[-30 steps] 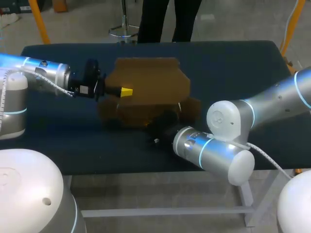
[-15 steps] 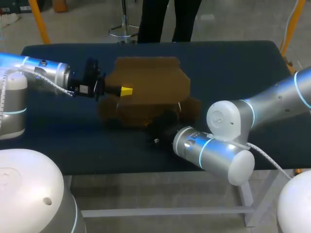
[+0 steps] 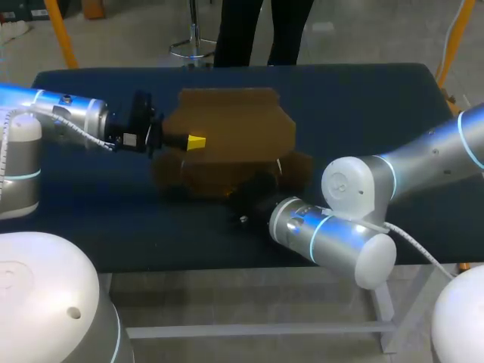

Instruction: Assemble the packaging by folding the flat box into shape, placing the metal phone stand inside, and closing the box properly

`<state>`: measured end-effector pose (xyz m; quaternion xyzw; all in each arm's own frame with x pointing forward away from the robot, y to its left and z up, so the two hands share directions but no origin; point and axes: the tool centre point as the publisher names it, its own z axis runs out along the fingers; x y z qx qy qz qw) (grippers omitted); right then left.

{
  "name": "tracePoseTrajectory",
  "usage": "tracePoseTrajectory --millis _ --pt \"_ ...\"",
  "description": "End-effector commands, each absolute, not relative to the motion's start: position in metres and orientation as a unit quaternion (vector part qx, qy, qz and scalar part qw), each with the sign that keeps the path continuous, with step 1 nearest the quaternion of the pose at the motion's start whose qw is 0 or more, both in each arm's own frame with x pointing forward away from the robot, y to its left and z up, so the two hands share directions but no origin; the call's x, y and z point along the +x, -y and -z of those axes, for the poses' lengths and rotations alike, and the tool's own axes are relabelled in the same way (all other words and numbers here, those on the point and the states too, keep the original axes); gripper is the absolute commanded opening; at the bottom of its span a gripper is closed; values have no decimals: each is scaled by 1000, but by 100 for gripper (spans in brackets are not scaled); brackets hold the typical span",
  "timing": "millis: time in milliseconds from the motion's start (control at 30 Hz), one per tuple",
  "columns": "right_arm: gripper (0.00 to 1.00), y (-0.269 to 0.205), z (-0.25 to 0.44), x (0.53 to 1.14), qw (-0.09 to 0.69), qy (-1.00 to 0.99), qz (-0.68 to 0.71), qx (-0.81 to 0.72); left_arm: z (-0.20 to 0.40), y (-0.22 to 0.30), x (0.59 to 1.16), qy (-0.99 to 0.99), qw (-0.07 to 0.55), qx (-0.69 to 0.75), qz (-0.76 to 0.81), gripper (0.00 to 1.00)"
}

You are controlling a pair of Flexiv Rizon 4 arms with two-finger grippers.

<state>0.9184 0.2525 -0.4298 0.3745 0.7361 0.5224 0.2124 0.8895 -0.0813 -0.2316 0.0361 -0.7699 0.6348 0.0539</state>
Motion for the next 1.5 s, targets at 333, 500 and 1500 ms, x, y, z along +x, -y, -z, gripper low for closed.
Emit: tracePoseTrajectory --millis 333,500,1500 --pt "0 -246 420 898 228 -726 -538 364 234 82 889 770 53 36 -635 0" --pt "0 -239 409 885 233 -722 -546 355 234 82 889 770 53 36 -635 0" --pt "0 -133 352 806 150 -763 -566 272 234 82 889 770 53 36 -635 0"
